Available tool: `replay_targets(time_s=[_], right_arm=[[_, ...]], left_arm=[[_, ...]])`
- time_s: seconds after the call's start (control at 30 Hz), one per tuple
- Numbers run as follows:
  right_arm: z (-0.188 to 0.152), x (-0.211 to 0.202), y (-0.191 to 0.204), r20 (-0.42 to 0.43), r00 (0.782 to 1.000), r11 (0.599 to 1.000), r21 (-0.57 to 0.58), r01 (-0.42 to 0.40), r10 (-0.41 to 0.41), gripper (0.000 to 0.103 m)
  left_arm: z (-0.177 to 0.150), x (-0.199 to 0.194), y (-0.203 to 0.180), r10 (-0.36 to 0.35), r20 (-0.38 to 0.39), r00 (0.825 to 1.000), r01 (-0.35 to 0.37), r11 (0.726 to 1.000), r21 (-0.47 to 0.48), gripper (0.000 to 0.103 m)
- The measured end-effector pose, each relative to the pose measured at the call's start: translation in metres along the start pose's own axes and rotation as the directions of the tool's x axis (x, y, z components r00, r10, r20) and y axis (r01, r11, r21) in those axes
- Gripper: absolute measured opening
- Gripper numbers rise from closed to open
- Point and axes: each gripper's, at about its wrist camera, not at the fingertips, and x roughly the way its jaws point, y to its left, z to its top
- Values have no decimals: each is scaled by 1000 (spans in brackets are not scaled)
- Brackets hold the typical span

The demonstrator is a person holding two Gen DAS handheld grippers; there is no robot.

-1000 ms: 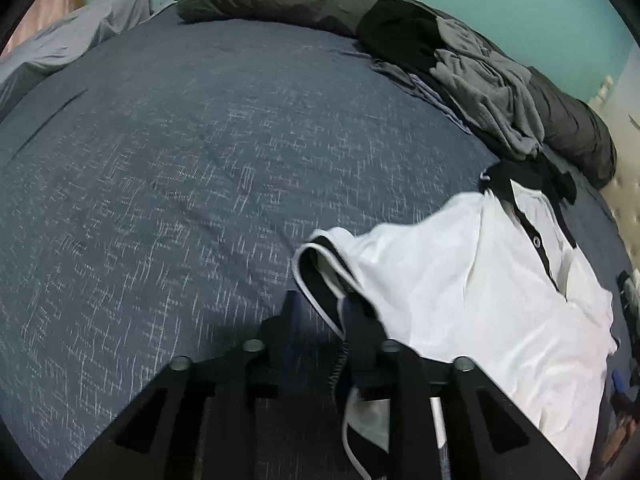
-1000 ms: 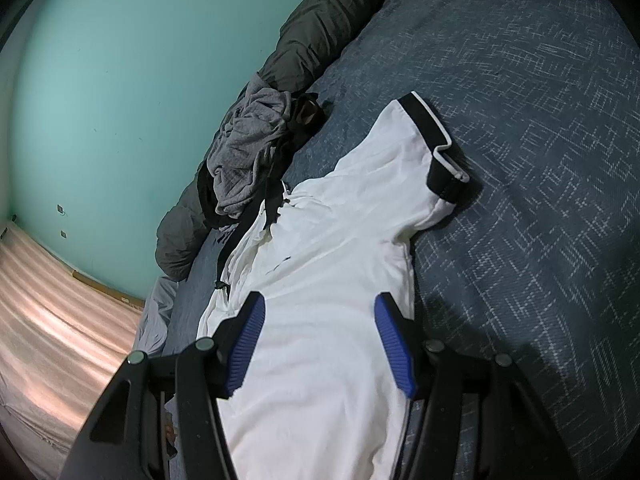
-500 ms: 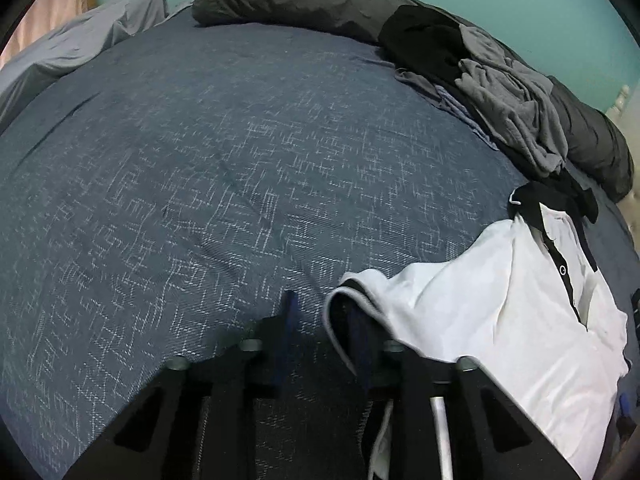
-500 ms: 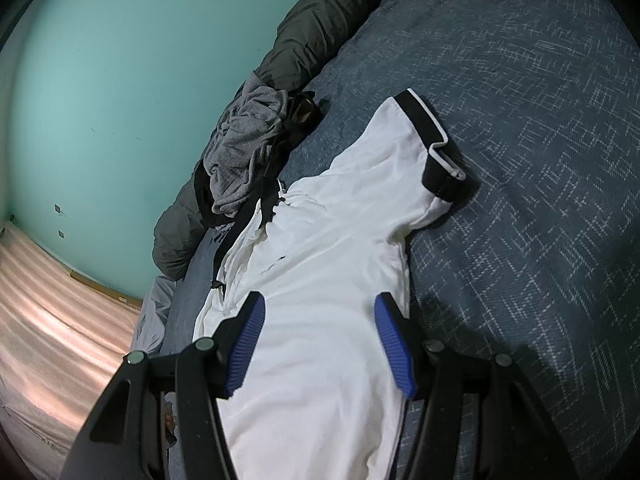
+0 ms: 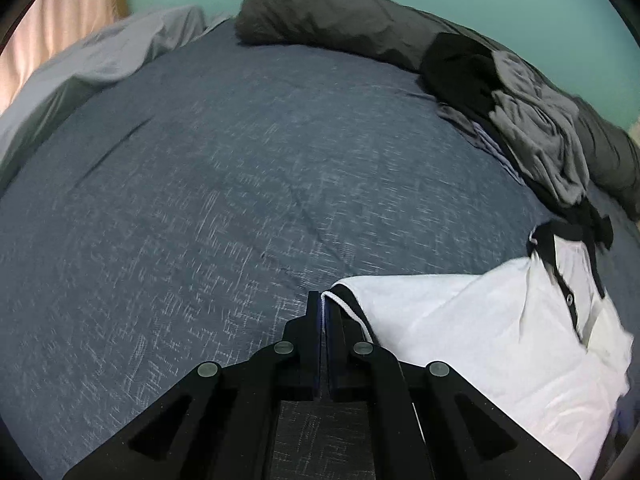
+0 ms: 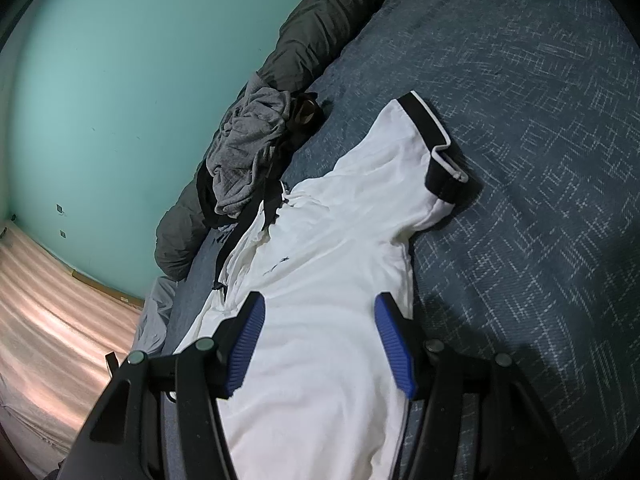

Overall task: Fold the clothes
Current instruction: 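Pull the shirt's side edge outward with the left tool to straighten it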

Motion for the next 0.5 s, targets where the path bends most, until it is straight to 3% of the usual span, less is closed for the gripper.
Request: replay_targets(time_s=[0.13, 0.3, 0.4, 0.5], right_arm=[[2, 2, -1, -2, 1000, 1000, 2, 3, -3, 58], [4, 4, -3, -2, 1000, 1000, 1, 7, -7, 58], [4, 5, -3, -5, 1000, 1000, -1, 10, -10, 58], [2, 6, -3, -9, 1000, 1000, -5, 12, -12, 58]], left_arm=[[-7, 16, 16, -5, -32, 999, 3, 997, -78, 1], [-11, 29, 24, 18, -35, 999, -21, 997, -77, 2], [-5, 27, 22, -5, -8, 1000, 4, 997, -78, 2], [-6, 28, 4, -76, -25, 997, 76, 997, -17, 4]])
